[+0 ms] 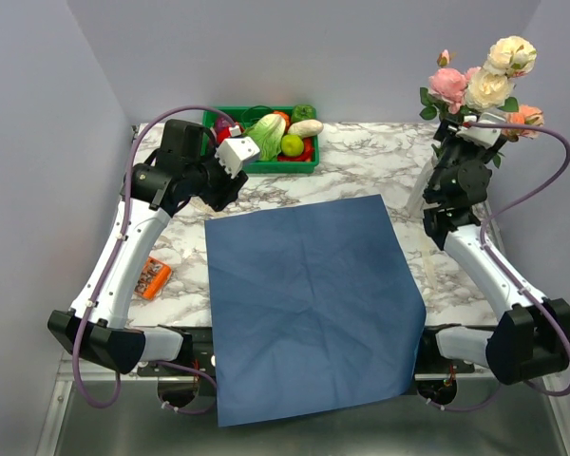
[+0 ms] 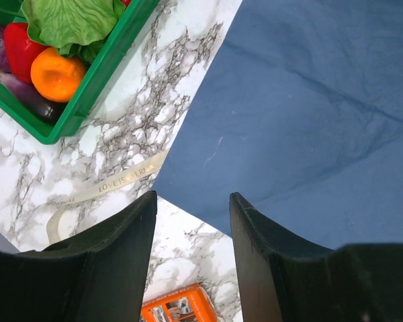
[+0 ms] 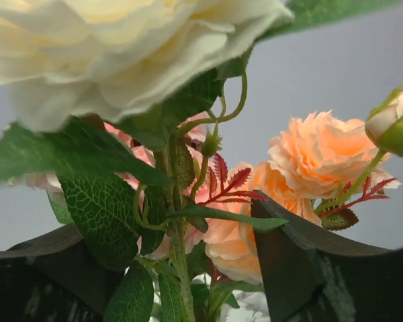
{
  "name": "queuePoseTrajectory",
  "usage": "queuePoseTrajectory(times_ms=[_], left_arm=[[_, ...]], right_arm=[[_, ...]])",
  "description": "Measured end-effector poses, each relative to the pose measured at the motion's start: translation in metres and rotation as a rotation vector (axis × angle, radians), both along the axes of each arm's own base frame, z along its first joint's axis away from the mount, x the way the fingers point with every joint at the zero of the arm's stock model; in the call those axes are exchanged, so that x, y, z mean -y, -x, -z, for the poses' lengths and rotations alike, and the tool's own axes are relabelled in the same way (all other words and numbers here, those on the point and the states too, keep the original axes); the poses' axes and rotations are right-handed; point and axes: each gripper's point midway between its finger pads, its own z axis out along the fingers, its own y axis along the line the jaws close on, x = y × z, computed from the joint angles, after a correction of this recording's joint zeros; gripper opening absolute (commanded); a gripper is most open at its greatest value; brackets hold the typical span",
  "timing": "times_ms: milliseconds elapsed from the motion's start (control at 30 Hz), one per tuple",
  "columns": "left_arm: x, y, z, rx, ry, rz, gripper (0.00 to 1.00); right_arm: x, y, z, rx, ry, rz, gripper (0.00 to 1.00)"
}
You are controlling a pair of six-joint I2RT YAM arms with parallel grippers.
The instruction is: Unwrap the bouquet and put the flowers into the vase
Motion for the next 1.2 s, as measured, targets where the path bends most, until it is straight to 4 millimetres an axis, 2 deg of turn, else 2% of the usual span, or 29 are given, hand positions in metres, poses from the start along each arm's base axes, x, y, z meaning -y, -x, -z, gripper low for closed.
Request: queuePoseTrajectory(times_ms=[133, 167, 367, 433, 600, 667, 733, 833, 1000, 1133, 1200], left_arm=[[0.000, 0.000, 0.000, -0.001, 0.002, -0.002, 0.56], [0.000, 0.000, 0.000, -0.002, 0.003, -0.003, 0.56], [0.001, 0.001, 0.000, -0.012, 0.017, -0.019, 0.60], [0.001, 0.001, -0.001, -0.016, 0.025, -0.027, 0.65], [0.004, -0.003, -0.005, -0.013, 0.056, -0.053, 0.70], [0.006, -0.005, -0.005, -0.015, 0.075, -0.069, 0.73], [0.007, -0.007, -0.003, -0.024, 0.093, -0.085, 0.76], [0.010, -0.006, 0.011, -0.063, 0.117, -0.112, 0.76], [0.010, -0.002, 0.031, -0.121, 0.131, -0.145, 0.77], [0.010, 0.001, 0.036, -0.127, 0.147, -0.161, 0.77], [0.010, 0.002, 0.035, -0.121, 0.158, -0.167, 0.77]], right_arm=[[-0.005, 0.002, 0.010, -0.043, -0.050, -0.041, 0.90], [-0.007, 0.002, 0.014, -0.055, -0.068, -0.056, 1.00], [-0.026, 0.014, 0.043, -0.113, -0.228, -0.177, 1.00], [-0.031, 0.020, 0.057, -0.137, -0.291, -0.205, 1.00], [-0.050, 0.033, 0.112, -0.303, -0.382, -0.269, 1.00], [-0.063, 0.043, 0.135, -0.381, -0.396, -0.311, 1.00], [-0.078, 0.056, 0.148, -0.434, -0.404, -0.370, 1.00], [-0.096, 0.072, 0.154, -0.472, -0.412, -0.458, 1.00], [-0.121, 0.084, 0.160, -0.535, -0.411, -0.600, 1.00], [-0.137, 0.094, 0.166, -0.589, -0.417, -0.690, 1.00], [-0.142, 0.100, 0.161, -0.580, -0.416, -0.731, 1.00]])
